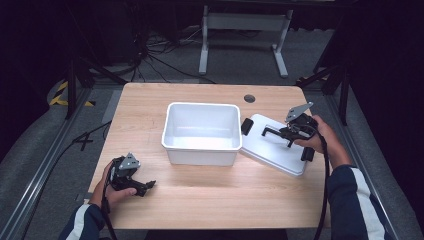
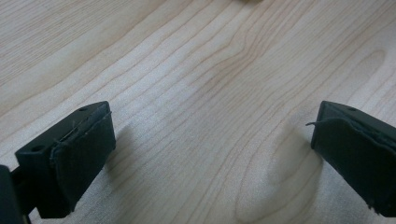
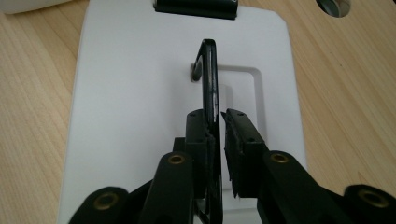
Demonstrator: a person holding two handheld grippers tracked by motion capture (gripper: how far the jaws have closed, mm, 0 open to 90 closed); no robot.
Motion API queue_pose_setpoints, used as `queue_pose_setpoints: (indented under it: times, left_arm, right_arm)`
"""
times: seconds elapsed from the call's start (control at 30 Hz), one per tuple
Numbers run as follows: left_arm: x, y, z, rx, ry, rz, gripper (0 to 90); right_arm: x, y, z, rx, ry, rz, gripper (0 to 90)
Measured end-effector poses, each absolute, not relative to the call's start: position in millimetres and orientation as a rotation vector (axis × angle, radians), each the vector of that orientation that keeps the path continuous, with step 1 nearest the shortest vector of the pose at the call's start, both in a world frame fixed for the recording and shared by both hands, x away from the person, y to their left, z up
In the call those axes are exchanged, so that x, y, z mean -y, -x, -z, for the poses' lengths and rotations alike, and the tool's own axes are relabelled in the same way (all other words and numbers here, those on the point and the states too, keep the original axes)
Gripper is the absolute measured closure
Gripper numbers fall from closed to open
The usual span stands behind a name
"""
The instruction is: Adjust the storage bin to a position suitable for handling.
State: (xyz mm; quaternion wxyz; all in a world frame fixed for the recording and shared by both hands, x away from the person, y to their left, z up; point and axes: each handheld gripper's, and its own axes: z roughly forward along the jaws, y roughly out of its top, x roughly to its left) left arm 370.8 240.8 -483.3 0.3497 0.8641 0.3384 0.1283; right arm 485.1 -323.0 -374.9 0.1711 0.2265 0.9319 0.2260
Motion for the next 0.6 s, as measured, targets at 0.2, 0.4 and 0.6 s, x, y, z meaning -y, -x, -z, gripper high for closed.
queue_pose_setpoints:
  times: [0.2, 0.4, 0.6]
  left_arm:
    - [-240.8, -370.8, 483.3, -0.877, -2.239, -0.333, 0.2]
    - [-240.8, -370.8, 483.3, -0.877, -2.238, -0.332, 0.2]
    - [-240.8, -370.8, 483.3, -0.877, -2.238, -0.332, 0.2]
  right_arm:
    - [321.9, -481.8, 369.5, -2.626, -0.65, -0.666, 74.8]
    - [319.0, -479.5, 363.1, -2.611, -0.646, -0.693, 72.8]
    - [318.7, -478.4, 359.9, -2.591, -0.674, -0.728, 70.2]
